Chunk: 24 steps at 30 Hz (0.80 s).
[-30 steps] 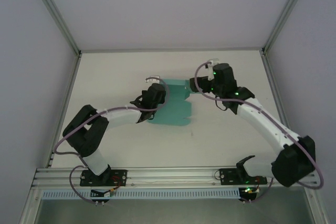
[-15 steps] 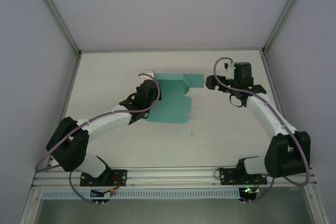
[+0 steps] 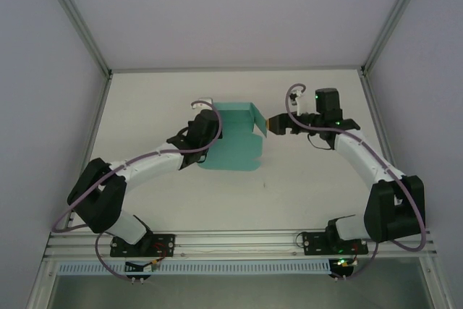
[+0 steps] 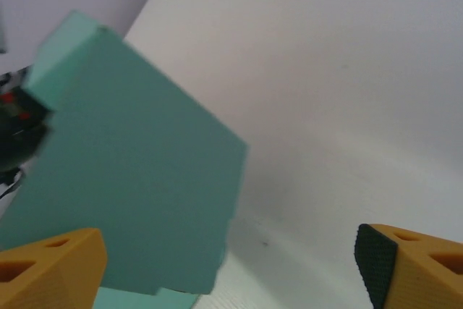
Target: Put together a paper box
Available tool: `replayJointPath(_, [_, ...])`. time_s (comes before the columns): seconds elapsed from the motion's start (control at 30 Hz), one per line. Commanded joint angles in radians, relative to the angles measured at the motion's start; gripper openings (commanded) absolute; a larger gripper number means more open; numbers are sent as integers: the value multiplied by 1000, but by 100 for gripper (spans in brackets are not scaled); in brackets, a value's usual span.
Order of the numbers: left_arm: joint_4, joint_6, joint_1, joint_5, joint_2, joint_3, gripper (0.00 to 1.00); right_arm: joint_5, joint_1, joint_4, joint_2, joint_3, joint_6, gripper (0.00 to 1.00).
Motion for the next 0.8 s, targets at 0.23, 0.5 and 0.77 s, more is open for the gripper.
replayJointPath(0.23, [-85,-18,-5,17,17,69,0,-35,159,35,110,89,-126,80])
replayJointPath(0.5, [-181,-63,-3,-46,30,111,0,164,181,68,8,1,-114,78])
replayJointPath(0.77, [-194,-59,-1,-19,20,123,0,21,180,63,-19,-21,-120,73])
